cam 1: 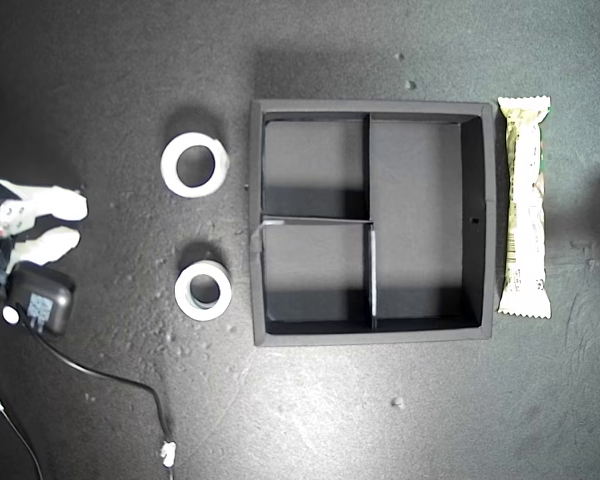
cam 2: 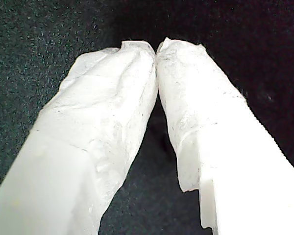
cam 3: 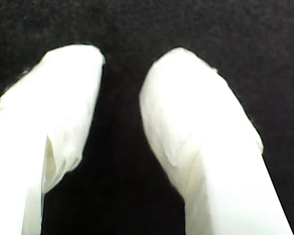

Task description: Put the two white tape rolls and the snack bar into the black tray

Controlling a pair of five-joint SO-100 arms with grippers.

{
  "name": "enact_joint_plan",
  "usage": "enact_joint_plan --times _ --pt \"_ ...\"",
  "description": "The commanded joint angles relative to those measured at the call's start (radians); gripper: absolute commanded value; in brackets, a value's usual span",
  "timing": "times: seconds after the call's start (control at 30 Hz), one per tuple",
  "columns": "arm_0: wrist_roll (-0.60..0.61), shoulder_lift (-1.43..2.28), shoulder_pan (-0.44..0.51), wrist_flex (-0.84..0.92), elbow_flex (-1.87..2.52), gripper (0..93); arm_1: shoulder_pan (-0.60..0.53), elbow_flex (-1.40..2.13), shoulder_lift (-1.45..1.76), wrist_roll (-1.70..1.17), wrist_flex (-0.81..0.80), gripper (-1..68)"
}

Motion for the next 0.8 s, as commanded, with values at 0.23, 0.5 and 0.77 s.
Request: enact_joint_plan --times 0.23,0.5,0.77 --pt "0.155 0.044 -0.015 -0.322 0.055 1.7 -0.055 0.012 -0.003 -0.307 -0.307 -0.1" --pt "0.368 0.044 0.061 -0.787 0.051 0.0 -0.173 0.012 -0.003 0.275 -0.439 -0.3" --pt "0.364 0.021 0.005 -0.795 -0.078 6.7 -0.215 0.012 -0.003 0.897 -0.377 -0.3"
